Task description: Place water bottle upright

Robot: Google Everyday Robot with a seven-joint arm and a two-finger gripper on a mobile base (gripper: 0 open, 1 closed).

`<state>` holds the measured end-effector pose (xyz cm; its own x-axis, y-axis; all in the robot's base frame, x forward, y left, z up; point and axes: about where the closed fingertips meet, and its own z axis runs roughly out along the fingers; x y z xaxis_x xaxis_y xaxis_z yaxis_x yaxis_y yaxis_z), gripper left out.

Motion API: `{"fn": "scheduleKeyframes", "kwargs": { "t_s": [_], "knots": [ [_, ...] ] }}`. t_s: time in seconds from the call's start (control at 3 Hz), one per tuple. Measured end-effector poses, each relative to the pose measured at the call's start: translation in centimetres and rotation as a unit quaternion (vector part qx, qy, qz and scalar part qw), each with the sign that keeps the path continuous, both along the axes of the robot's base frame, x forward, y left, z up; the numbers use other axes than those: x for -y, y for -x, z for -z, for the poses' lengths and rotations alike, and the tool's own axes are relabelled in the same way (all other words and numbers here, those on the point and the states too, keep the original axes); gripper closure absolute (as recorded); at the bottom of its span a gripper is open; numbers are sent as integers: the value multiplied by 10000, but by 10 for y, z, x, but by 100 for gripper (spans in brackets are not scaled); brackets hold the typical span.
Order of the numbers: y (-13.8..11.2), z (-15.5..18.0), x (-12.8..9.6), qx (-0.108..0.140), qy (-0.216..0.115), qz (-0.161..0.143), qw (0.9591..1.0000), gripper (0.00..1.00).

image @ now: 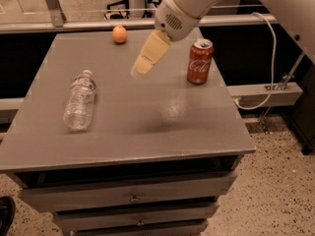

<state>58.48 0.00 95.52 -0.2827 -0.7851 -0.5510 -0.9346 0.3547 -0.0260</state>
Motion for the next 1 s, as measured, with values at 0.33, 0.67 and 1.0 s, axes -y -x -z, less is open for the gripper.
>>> {"fn": "scheduleKeyframes", "kwargs": {
  "t_s": [0.33,0.67,1.0],
  "knots": [
    [-19,-2,-52,-187,-130,-49,9997,0],
    [-32,17,-103,-657,-30,129,9977,0],
    [-40,31,-150,-1129,245,676,9910,0]
  ]
}}
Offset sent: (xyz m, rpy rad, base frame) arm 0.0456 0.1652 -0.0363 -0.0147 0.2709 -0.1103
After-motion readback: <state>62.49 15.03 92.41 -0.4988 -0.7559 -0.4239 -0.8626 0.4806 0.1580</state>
